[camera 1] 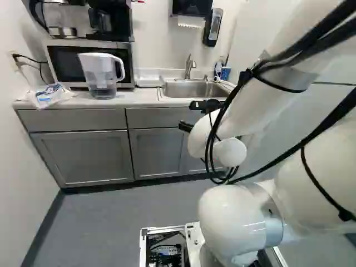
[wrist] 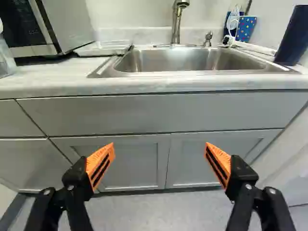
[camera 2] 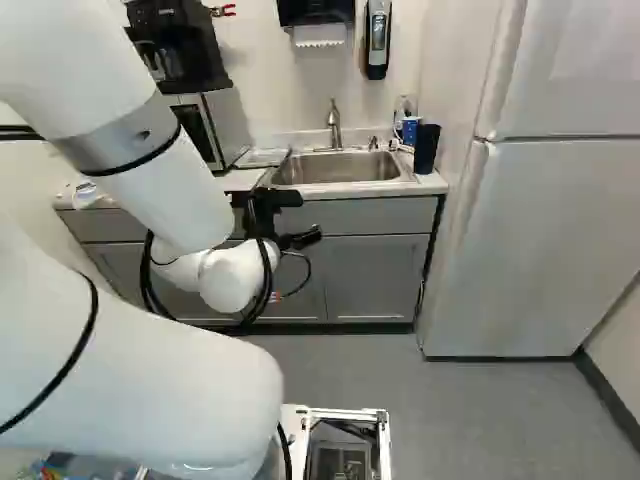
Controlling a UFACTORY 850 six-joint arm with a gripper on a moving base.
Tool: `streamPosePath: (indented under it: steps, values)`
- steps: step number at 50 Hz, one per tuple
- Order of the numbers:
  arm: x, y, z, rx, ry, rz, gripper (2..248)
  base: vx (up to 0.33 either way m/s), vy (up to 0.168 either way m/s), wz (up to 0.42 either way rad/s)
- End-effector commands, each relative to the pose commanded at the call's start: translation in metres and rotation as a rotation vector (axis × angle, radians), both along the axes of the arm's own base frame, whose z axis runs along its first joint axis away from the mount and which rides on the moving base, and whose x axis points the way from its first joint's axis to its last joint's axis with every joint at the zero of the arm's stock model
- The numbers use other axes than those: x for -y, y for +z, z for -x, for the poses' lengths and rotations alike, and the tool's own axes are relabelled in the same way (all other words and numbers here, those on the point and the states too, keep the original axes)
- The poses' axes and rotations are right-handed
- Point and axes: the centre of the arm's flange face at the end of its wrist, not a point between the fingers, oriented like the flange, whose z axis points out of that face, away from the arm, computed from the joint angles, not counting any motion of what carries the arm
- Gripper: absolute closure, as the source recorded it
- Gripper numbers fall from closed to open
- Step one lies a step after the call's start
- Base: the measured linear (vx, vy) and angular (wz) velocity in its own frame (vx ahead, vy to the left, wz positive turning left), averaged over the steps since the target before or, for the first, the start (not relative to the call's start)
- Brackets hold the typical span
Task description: Rinse the cup and place it in the tray
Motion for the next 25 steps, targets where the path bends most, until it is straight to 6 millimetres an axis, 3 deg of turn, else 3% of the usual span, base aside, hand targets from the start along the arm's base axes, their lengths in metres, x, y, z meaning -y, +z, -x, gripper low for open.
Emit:
streamPosePath:
  steps: [25]
  values:
    - [0.000,0.012,-0.004,0.039,0.000,0.000,3,0.000,0.000,0.000]
